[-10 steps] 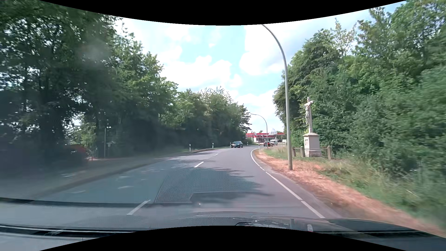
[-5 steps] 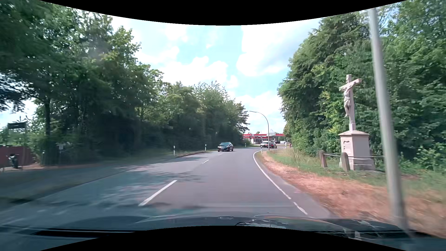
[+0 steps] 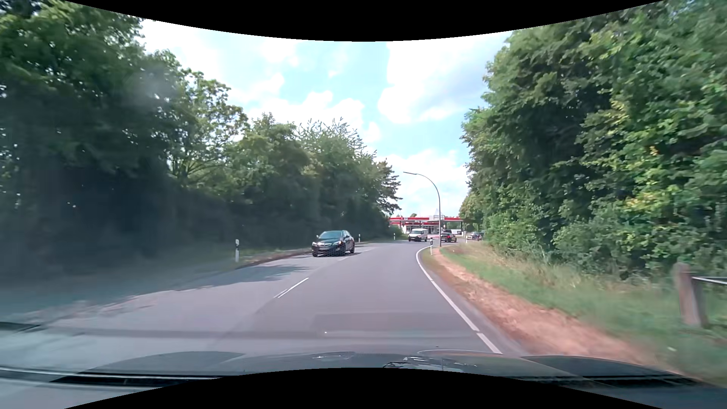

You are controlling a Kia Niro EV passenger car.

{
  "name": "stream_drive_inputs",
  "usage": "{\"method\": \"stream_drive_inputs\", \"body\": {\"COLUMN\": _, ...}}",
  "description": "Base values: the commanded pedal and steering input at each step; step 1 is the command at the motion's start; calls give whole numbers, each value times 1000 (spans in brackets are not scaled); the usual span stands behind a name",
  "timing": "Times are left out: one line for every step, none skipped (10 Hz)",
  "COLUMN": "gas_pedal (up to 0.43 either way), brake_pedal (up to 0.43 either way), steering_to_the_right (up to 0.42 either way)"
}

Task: Follow the waypoints while adhering to traffic rules and regulations

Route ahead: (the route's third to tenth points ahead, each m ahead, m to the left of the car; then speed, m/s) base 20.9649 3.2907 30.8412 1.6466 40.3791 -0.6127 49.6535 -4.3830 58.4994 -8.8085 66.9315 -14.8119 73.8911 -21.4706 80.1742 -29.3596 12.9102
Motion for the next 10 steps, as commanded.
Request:
{"method": "stream_drive_inputs", "body": {"gas_pedal": 0, "brake_pedal": 85, "steering_to_the_right": 22}}
{"method": "stream_drive_inputs", "body": {"gas_pedal": 0, "brake_pedal": 91, "steering_to_the_right": 22}}
{"method": "stream_drive_inputs", "body": {"gas_pedal": 0, "brake_pedal": 110, "steering_to_the_right": 23}}
{"method": "stream_drive_inputs", "body": {"gas_pedal": 0, "brake_pedal": 110, "steering_to_the_right": 25}}
{"method": "stream_drive_inputs", "body": {"gas_pedal": 0, "brake_pedal": 116, "steering_to_the_right": 27}}
{"method": "stream_drive_inputs", "body": {"gas_pedal": 0, "brake_pedal": 116, "steering_to_the_right": 27}}
{"method": "stream_drive_inputs", "body": {"gas_pedal": 0, "brake_pedal": 122, "steering_to_the_right": 26}}
{"method": "stream_drive_inputs", "body": {"gas_pedal": 0, "brake_pedal": 122, "steering_to_the_right": 26}}
{"method": "stream_drive_inputs", "body": {"gas_pedal": 0, "brake_pedal": 122, "steering_to_the_right": 26}}
{"method": "stream_drive_inputs", "body": {"gas_pedal": 0, "brake_pedal": 116, "steering_to_the_right": 26}}
